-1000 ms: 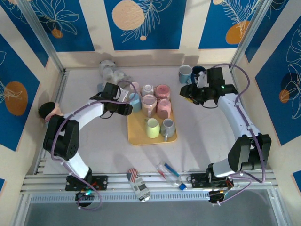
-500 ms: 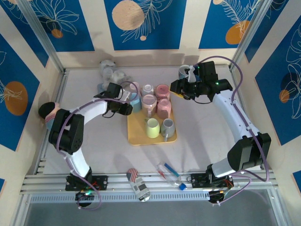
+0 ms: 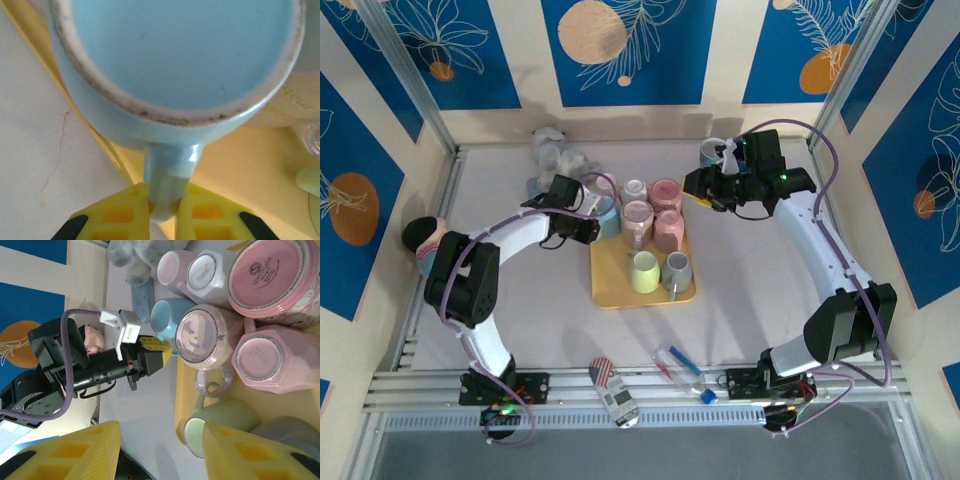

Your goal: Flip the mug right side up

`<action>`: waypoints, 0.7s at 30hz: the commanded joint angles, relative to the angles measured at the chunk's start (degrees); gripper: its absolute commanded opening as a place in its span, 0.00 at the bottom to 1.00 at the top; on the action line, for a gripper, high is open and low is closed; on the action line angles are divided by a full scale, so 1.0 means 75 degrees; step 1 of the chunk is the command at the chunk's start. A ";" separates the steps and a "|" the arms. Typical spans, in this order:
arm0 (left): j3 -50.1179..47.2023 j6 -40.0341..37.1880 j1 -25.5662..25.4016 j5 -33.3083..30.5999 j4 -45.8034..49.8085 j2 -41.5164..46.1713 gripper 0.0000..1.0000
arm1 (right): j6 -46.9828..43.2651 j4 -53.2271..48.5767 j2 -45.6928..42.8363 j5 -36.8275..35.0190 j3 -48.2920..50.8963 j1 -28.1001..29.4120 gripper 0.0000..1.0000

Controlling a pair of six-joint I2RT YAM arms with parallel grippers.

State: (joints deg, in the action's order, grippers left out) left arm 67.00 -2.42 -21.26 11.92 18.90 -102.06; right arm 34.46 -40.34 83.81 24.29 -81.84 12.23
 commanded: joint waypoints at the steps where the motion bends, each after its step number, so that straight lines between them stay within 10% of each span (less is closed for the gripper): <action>1: 0.0023 0.0029 -0.0008 -0.0032 -0.0096 0.0076 0.05 | 0.0108 -0.0063 -0.0258 0.0227 0.0135 -0.0041 0.47; 21: -0.0841 0.1233 0.0031 0.1017 -0.0457 0.2614 0.00 | 0.0617 0.1444 -0.0718 0.0911 0.1279 -0.0049 0.47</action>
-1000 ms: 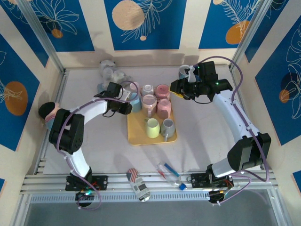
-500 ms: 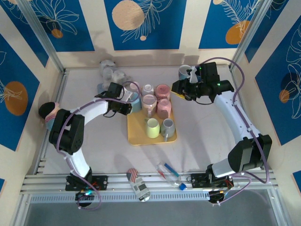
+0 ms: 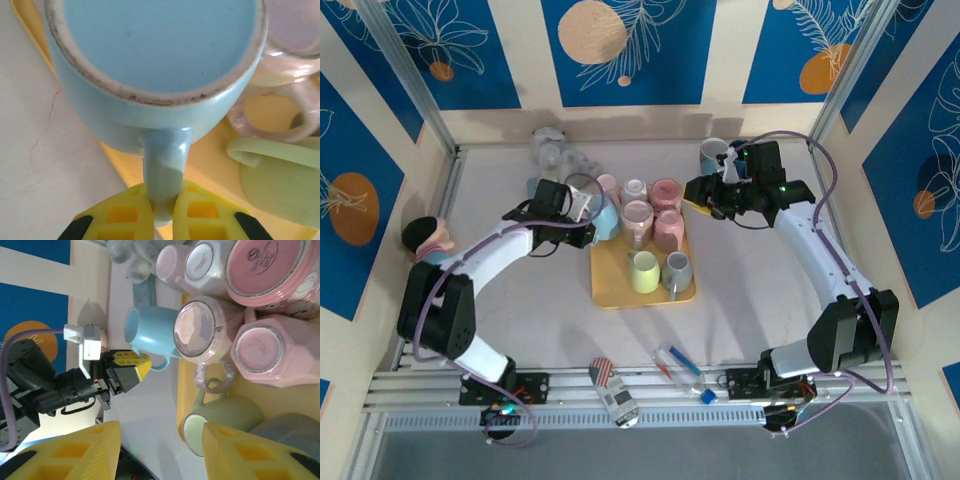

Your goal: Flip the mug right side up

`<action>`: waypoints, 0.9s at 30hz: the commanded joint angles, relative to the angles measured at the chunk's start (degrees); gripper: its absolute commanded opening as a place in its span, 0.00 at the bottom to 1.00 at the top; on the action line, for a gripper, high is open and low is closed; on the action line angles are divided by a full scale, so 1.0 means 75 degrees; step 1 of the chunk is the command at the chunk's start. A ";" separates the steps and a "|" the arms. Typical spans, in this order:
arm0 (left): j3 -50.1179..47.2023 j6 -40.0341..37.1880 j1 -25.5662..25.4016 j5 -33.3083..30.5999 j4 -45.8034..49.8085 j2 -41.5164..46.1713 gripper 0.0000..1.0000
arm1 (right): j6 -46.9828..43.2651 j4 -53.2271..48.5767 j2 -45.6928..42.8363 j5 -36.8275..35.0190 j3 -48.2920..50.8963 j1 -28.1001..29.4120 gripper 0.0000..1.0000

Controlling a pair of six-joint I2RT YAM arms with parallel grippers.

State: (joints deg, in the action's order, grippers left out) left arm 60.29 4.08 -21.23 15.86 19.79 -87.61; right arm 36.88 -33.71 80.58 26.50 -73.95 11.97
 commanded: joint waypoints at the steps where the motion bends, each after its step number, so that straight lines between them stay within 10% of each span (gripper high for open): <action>1: 0.0057 0.0479 0.0058 0.0529 -0.0576 0.0882 0.00 | 0.0391 0.0755 -0.0313 0.0767 0.0321 0.0008 0.47; 27: 0.0258 0.3457 0.0824 0.1457 -0.1734 0.3188 0.00 | 0.1899 0.3159 -0.0257 0.1438 0.0510 0.1251 0.48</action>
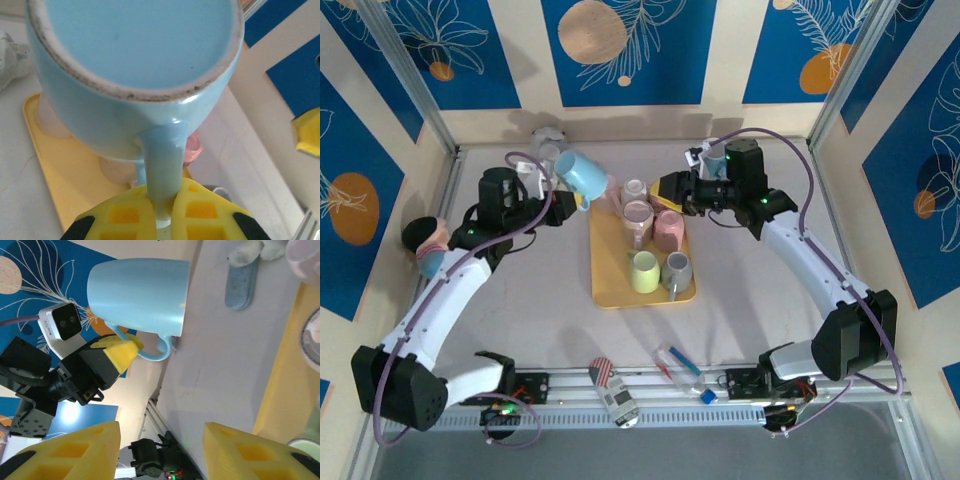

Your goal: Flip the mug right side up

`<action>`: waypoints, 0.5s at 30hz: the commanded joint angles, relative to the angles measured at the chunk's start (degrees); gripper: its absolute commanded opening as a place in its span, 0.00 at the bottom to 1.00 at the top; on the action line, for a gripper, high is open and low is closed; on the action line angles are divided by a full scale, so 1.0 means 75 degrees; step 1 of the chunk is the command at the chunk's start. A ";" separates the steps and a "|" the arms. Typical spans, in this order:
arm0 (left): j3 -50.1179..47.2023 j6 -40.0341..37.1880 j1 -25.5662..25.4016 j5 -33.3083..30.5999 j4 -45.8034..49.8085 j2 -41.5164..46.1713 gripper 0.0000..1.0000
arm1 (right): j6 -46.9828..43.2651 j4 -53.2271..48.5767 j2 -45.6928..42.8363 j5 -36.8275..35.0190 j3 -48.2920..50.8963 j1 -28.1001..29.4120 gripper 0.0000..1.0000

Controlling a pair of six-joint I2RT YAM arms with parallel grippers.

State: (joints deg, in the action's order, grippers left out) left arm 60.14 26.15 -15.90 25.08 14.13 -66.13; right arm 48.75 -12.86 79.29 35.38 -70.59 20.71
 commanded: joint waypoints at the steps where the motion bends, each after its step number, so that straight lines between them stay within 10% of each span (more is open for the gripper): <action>1: 0.0278 0.0621 0.0125 0.0217 -0.1025 0.0362 0.00 | 0.0348 0.0429 -0.0076 0.0243 0.0080 0.0114 0.48; 15: -0.0897 0.3308 0.0522 0.0155 -0.3840 0.1038 0.00 | 0.1610 0.2079 0.0253 0.0349 0.0230 0.0613 0.47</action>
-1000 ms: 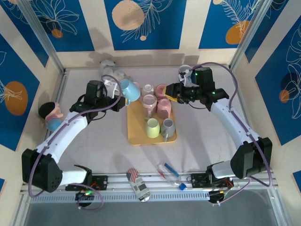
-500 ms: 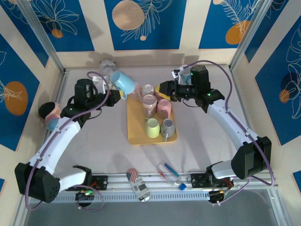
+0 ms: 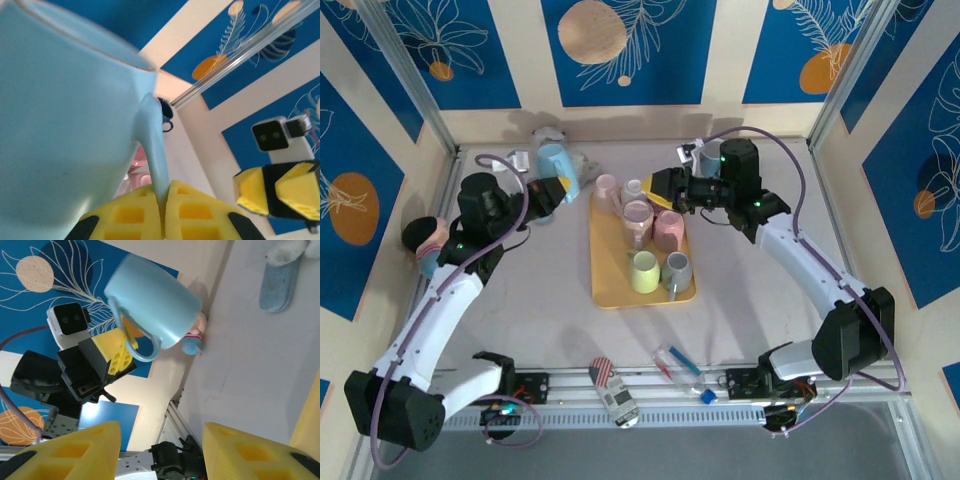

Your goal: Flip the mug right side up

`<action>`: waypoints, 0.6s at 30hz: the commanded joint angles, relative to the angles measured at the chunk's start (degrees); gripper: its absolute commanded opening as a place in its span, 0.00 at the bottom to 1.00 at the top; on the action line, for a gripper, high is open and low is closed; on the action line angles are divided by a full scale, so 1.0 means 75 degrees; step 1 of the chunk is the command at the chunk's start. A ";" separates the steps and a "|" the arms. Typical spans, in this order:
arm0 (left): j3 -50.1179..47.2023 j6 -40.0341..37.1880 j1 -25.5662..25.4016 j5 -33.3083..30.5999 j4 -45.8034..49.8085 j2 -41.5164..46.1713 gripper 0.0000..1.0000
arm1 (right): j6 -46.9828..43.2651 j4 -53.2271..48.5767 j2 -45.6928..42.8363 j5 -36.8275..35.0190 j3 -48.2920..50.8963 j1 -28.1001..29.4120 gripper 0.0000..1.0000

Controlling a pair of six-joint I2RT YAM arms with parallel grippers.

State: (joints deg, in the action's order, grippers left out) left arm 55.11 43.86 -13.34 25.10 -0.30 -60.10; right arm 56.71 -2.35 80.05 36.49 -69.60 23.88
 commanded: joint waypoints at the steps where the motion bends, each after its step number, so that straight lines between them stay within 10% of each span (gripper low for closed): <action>1: -0.0390 0.1274 0.0224 0.0180 -0.2325 0.0231 0.00 | 0.0643 0.0736 0.0206 0.0113 0.0061 0.0277 0.47; 18: -0.0893 0.3340 0.0489 0.0643 -0.4720 -0.0582 0.00 | 0.1413 0.1771 0.1123 -0.0085 -0.0303 0.0782 0.50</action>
State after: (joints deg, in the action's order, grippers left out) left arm 47.24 68.45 -10.33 28.12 -26.74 -65.04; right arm 66.65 9.41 88.09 35.77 -69.63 29.21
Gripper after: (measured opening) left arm 0.057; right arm 0.499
